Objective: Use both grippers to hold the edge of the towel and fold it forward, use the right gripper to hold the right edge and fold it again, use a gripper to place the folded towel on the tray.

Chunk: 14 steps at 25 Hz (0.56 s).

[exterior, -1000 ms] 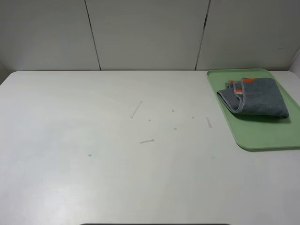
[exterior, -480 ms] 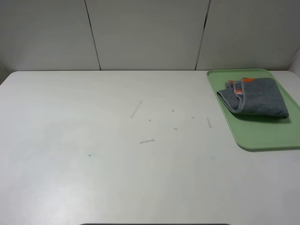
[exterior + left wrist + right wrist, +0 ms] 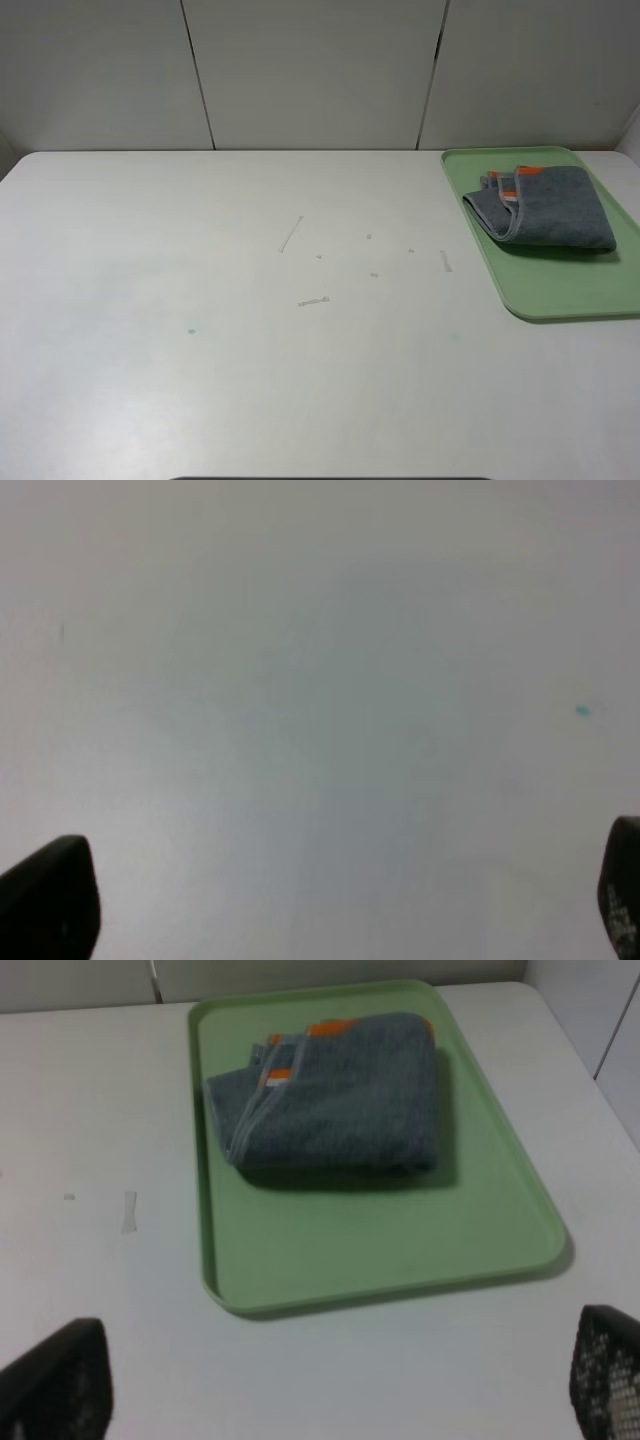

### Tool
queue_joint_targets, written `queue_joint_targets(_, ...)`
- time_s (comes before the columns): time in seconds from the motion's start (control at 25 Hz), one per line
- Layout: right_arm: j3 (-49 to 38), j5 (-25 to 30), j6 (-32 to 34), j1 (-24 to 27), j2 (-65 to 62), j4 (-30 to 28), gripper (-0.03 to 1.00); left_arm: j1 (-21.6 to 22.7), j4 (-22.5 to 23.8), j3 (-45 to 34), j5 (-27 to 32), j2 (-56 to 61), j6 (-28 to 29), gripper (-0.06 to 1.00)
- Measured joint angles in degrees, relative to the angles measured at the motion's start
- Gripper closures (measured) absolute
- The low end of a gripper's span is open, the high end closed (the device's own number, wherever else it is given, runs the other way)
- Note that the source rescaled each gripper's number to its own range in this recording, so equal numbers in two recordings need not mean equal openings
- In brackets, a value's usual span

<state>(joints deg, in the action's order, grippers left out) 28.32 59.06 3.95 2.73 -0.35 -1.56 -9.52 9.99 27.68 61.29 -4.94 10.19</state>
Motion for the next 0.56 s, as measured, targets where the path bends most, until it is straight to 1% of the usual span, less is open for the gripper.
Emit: queue_joint_targets(0.56,0.0,0.0,0.0,0.0,0.0,0.0,-0.03,0.0,0.0,0.0,0.0,0.0,0.0,-0.06)
